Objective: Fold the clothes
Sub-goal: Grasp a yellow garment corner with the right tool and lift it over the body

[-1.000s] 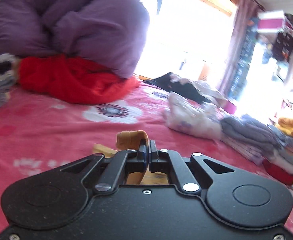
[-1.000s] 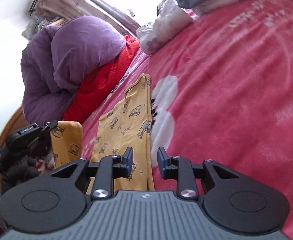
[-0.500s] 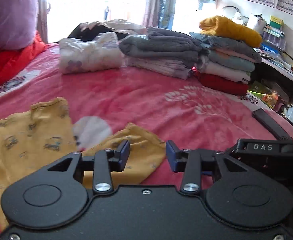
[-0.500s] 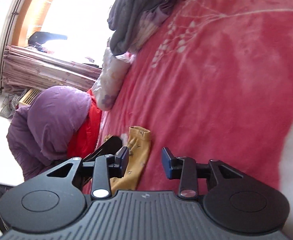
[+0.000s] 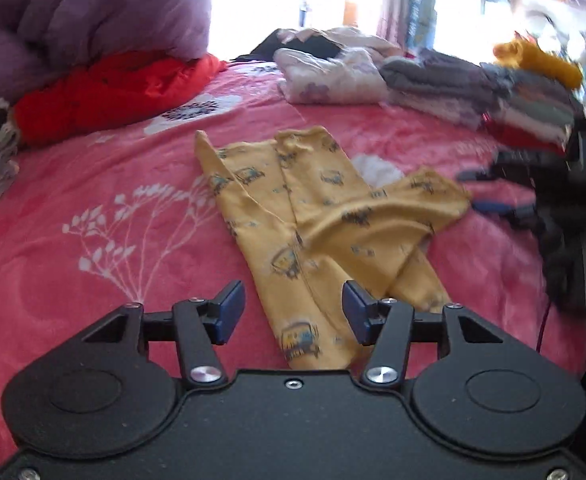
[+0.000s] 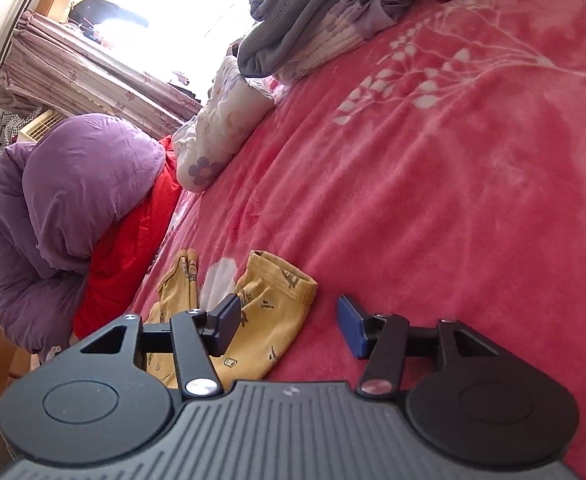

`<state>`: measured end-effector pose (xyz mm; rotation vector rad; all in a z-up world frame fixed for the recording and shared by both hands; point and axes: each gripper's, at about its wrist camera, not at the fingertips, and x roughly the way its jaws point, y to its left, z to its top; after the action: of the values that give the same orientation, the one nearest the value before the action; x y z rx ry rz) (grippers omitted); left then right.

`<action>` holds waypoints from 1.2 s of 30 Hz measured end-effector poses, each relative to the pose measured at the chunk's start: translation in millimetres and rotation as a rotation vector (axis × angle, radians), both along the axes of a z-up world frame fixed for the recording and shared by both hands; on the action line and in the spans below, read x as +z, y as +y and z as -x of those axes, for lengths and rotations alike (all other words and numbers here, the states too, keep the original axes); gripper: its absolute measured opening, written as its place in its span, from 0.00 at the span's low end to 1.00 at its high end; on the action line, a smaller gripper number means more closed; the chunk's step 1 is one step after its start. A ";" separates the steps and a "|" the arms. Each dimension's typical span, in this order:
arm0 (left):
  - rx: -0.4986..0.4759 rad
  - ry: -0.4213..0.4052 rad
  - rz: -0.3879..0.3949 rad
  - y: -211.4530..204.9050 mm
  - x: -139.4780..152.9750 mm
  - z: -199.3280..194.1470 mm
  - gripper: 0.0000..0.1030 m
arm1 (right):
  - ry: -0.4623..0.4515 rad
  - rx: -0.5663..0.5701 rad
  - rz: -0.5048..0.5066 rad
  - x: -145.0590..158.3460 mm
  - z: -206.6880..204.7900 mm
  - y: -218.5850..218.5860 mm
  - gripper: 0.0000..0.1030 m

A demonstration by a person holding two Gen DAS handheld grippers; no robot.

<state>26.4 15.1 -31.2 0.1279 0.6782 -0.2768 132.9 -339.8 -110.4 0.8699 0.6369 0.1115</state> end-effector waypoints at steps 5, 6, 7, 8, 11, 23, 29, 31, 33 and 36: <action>-0.165 -0.049 -0.150 -23.7 -16.6 15.4 0.52 | -0.034 0.038 0.056 4.5 -10.3 6.4 0.39; -0.193 -0.044 -0.147 -21.3 -20.9 16.9 0.52 | -0.044 0.047 0.069 5.1 -11.9 8.1 0.32; -0.208 -0.045 -0.155 -21.9 -22.8 16.7 0.52 | -0.051 0.058 0.078 5.2 -13.5 9.8 0.16; -0.218 -0.044 -0.173 -22.9 -25.2 16.4 0.51 | -0.059 0.066 0.089 5.3 -14.9 11.4 0.09; -0.247 -0.034 -0.220 -24.1 -34.3 17.7 0.51 | -0.104 0.067 0.105 9.6 -14.1 12.7 0.08; -0.250 -0.032 -0.345 -27.9 -49.3 25.4 0.24 | -0.230 0.065 0.080 33.9 -1.9 5.2 0.08; -0.240 0.004 -0.323 -22.7 -55.6 20.9 0.16 | -0.306 0.086 0.038 45.2 9.7 2.7 0.08; -0.241 0.010 -0.324 -21.2 -58.2 20.9 0.14 | -0.335 0.089 0.033 52.8 17.4 -0.6 0.08; -0.243 0.010 -0.322 -21.3 -59.0 21.0 0.14 | -0.357 0.091 0.032 59.5 27.9 -5.4 0.08; -0.240 0.015 -0.314 -21.0 -59.2 20.4 0.14 | -0.350 0.076 0.037 62.9 41.2 -13.2 0.08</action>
<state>6.1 -5.9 -90.4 0.5099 0.7190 -0.4008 91.7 -352.9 -47.5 0.7673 0.3429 0.3130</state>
